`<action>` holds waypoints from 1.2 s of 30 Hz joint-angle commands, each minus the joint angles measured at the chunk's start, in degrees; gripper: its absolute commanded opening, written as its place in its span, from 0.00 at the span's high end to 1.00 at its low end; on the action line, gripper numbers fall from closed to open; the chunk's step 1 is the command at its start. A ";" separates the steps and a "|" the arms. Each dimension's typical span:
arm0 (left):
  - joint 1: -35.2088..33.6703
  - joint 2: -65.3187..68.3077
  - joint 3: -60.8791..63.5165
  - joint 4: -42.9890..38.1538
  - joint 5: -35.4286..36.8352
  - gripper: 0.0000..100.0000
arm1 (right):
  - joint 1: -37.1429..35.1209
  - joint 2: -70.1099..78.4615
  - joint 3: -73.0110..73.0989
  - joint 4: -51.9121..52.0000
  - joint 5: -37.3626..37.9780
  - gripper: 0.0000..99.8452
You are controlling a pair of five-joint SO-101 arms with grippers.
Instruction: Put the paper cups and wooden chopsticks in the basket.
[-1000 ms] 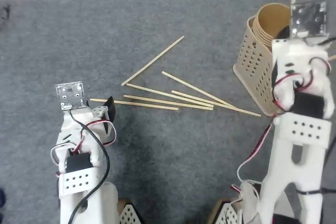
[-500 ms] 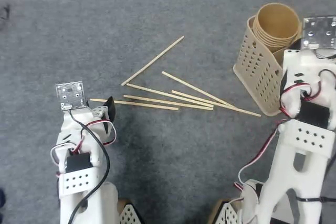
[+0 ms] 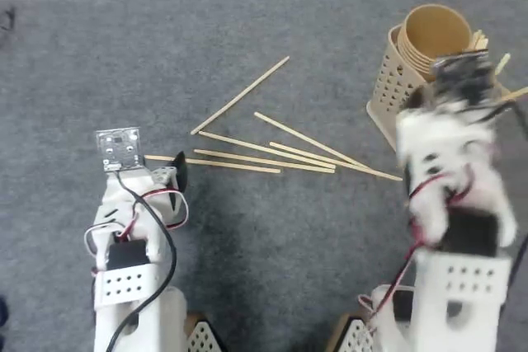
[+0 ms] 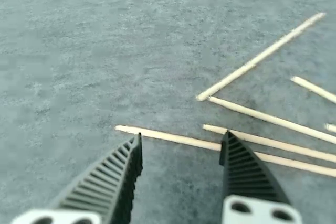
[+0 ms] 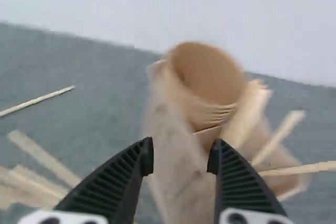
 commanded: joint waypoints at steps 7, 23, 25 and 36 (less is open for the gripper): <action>6.24 -0.62 -8.13 9.32 -14.15 0.77 | -9.45 -2.95 16.62 -2.24 -0.35 0.83; 17.41 39.47 -60.88 32.79 -25.23 0.77 | -9.54 -3.47 45.36 -33.89 -0.79 0.83; 17.41 47.74 -66.42 33.32 -27.34 0.77 | -9.54 -3.47 47.47 -37.05 -0.79 0.83; 16.79 88.18 -92.53 33.67 -32.70 0.77 | -9.19 -3.56 50.37 -41.63 -0.44 0.83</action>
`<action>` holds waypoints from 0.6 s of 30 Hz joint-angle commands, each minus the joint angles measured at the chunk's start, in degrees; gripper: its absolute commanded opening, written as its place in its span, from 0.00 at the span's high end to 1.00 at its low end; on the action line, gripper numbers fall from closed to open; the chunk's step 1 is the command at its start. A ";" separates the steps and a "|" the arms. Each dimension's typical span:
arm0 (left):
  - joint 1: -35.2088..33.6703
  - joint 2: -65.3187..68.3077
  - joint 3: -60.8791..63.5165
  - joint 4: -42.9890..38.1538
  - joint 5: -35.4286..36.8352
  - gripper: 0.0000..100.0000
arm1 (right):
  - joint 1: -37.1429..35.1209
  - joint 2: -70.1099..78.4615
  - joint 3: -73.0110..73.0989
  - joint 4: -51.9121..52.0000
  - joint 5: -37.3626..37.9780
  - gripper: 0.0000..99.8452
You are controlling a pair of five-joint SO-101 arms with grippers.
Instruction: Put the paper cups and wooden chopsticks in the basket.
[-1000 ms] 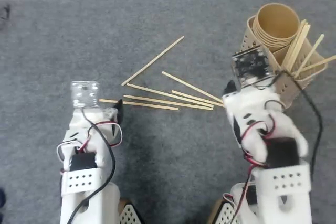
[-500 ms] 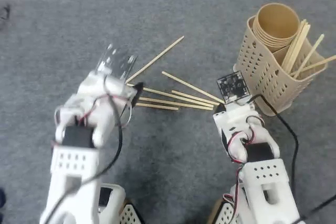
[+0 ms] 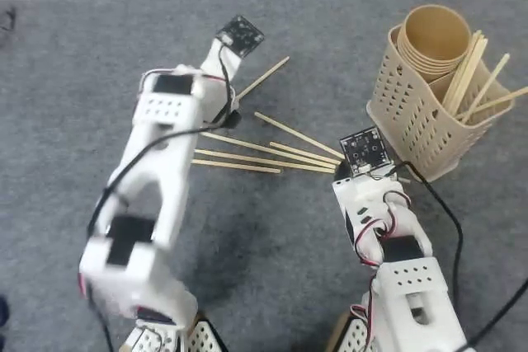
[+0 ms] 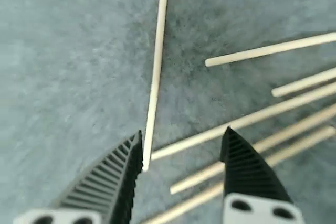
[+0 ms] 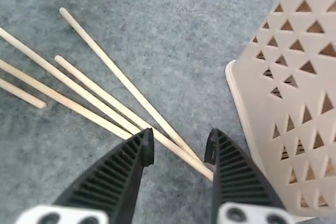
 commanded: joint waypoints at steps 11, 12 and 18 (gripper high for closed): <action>-2.81 34.02 -44.18 14.15 -3.25 0.77 | -0.22 -1.01 -0.35 -1.45 -0.26 0.83; -3.78 36.13 -48.40 15.65 -3.16 0.78 | -0.22 -1.01 -0.35 -1.45 -0.26 0.83; -5.19 50.73 -69.85 26.55 -3.43 0.78 | -0.22 -1.01 0.79 -4.18 -0.26 0.83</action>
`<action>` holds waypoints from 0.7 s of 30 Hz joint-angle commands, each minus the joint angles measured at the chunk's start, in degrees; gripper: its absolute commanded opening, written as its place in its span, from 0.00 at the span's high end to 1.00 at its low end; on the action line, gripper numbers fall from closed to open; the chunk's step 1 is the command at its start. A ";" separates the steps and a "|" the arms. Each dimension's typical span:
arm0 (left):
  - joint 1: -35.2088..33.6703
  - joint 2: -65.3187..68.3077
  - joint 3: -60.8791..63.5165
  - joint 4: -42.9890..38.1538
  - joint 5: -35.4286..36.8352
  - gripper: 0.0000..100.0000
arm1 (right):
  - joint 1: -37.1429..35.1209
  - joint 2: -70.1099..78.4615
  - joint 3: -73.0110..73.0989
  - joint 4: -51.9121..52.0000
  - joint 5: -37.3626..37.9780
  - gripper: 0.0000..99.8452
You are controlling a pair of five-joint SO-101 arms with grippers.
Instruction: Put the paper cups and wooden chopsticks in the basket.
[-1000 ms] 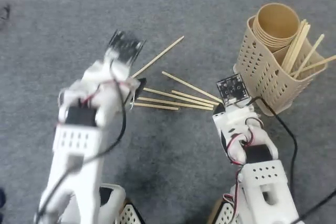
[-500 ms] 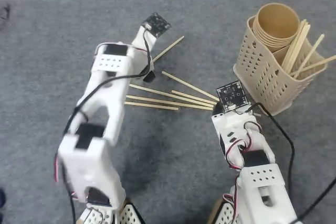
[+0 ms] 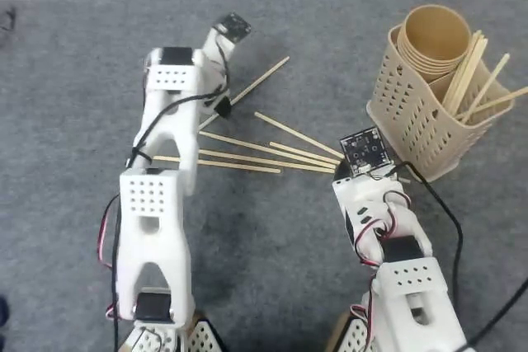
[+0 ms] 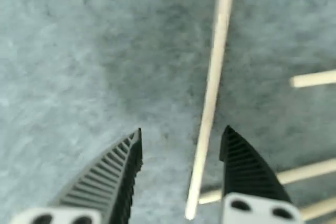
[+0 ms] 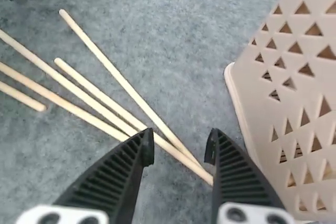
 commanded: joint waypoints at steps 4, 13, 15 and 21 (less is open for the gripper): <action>1.49 15.91 -26.51 13.98 -2.81 0.78 | -0.22 -1.01 0.35 -3.03 -0.26 0.83; 4.13 23.12 -38.29 21.10 -5.19 0.85 | -0.22 -1.01 0.35 -2.86 -0.18 0.83; 4.31 23.21 -38.29 21.45 -7.03 0.93 | -0.22 -1.01 0.35 -2.86 -0.18 0.83; 4.66 23.21 -38.29 21.63 -7.12 0.95 | -0.22 -1.01 0.35 -2.77 -0.18 0.83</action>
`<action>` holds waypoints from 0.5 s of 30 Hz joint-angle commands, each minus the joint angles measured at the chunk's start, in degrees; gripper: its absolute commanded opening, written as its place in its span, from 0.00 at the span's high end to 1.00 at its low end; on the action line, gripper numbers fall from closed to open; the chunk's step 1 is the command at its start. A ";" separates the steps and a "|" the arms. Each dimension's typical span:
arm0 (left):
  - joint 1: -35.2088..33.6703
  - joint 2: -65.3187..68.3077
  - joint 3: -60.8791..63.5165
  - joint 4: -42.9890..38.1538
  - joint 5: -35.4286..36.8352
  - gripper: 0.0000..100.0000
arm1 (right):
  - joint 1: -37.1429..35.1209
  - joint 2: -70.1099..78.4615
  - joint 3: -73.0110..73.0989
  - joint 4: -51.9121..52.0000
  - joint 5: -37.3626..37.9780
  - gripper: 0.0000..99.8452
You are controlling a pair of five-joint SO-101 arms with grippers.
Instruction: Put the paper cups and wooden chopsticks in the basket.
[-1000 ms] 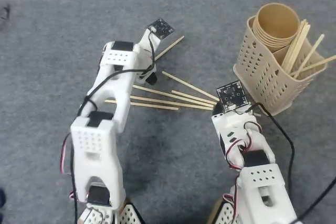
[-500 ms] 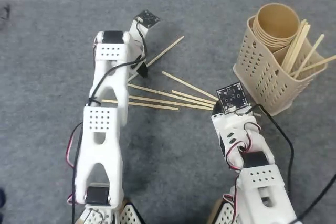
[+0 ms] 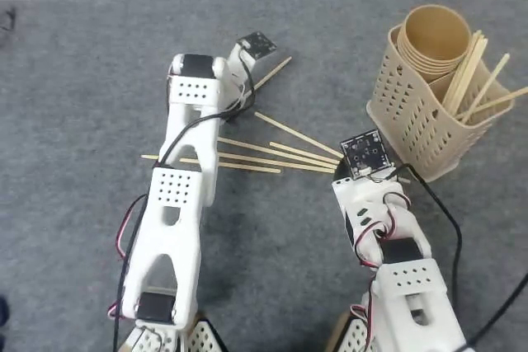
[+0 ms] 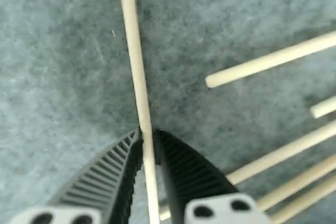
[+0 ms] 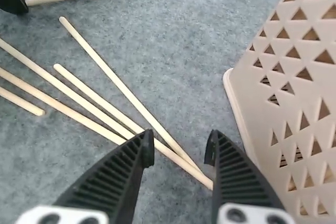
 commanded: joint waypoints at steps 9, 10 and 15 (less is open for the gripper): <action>1.05 -0.35 0.22 1.14 -2.64 0.99 | -0.31 -1.01 -0.44 -0.92 -0.18 0.83; 1.05 -0.44 0.84 1.14 -2.64 0.99 | -0.31 -1.01 -0.44 -0.92 -0.18 0.83; 1.14 -3.08 3.91 1.14 -3.16 0.99 | -0.31 -1.01 -0.35 -1.10 -0.18 0.83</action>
